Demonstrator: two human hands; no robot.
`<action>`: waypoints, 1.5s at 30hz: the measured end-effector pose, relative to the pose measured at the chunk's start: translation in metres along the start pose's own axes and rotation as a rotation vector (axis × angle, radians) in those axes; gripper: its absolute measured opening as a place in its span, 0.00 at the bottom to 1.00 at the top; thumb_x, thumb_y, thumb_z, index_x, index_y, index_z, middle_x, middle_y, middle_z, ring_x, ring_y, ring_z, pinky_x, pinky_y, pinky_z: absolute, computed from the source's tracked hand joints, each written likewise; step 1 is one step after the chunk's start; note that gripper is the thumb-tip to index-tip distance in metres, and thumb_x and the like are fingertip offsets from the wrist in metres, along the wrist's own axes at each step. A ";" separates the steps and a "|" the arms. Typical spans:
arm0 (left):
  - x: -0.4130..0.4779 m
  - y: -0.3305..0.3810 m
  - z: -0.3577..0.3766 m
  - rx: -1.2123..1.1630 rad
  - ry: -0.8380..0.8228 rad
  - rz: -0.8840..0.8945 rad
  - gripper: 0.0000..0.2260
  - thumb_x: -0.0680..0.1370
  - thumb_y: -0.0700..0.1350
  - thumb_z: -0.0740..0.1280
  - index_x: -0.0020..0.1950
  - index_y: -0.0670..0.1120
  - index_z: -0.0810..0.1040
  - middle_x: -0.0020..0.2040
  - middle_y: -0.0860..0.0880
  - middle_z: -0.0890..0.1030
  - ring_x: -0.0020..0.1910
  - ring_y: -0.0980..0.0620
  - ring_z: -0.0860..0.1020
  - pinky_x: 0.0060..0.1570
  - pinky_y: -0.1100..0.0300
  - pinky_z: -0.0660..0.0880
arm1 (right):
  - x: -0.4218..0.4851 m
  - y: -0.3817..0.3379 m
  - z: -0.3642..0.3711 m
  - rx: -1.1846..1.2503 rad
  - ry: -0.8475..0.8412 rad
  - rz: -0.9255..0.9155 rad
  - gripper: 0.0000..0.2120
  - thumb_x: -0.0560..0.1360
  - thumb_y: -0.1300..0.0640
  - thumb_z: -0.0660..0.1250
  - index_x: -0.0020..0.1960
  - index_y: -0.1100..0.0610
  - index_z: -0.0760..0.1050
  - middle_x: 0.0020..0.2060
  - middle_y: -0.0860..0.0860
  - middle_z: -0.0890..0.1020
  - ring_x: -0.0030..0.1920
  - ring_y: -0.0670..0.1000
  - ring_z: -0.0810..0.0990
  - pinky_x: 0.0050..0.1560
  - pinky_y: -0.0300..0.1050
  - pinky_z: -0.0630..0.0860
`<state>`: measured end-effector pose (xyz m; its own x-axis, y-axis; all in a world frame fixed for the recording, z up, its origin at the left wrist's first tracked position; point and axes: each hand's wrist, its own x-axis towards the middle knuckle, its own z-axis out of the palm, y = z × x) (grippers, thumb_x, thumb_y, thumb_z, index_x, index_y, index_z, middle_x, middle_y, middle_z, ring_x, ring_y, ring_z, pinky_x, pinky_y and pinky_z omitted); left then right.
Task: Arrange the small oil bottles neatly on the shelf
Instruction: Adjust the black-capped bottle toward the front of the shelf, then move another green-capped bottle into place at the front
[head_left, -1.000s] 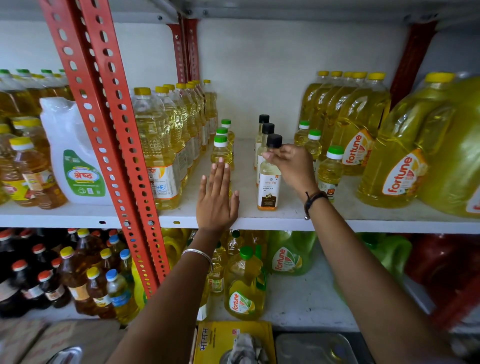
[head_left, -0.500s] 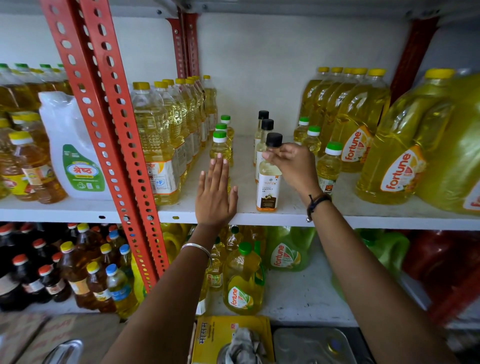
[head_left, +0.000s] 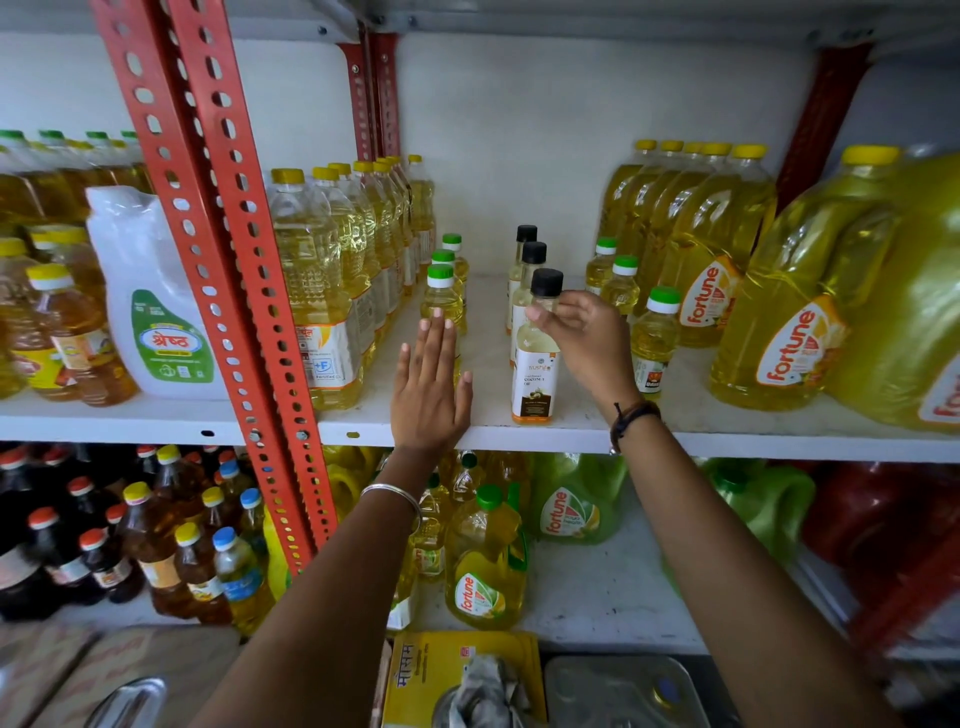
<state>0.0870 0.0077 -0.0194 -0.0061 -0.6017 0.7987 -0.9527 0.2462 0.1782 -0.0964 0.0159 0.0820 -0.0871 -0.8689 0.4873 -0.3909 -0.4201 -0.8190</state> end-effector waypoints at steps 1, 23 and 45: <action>0.000 0.000 -0.002 -0.015 0.001 -0.002 0.27 0.82 0.51 0.49 0.78 0.41 0.54 0.79 0.44 0.53 0.78 0.50 0.48 0.75 0.53 0.42 | -0.003 -0.001 -0.002 0.006 0.044 -0.013 0.25 0.69 0.47 0.73 0.60 0.60 0.75 0.57 0.55 0.82 0.57 0.52 0.80 0.56 0.45 0.77; -0.008 -0.088 -0.047 0.181 0.199 0.081 0.27 0.82 0.53 0.46 0.80 0.47 0.46 0.79 0.53 0.43 0.78 0.52 0.48 0.75 0.52 0.41 | 0.006 -0.039 0.098 0.025 -0.126 -0.072 0.20 0.76 0.56 0.65 0.66 0.58 0.67 0.67 0.55 0.73 0.67 0.52 0.71 0.61 0.39 0.64; -0.006 -0.095 -0.041 0.367 0.214 0.119 0.27 0.81 0.52 0.49 0.78 0.41 0.56 0.79 0.47 0.50 0.78 0.50 0.50 0.75 0.53 0.40 | 0.026 -0.045 0.111 -0.071 -0.087 -0.017 0.15 0.66 0.48 0.75 0.37 0.52 0.70 0.37 0.46 0.76 0.42 0.48 0.76 0.41 0.44 0.72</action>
<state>0.1906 0.0191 -0.0173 -0.0955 -0.4047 0.9094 -0.9942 -0.0058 -0.1070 0.0206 -0.0165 0.0978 -0.0014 -0.8823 0.4708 -0.4557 -0.4185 -0.7856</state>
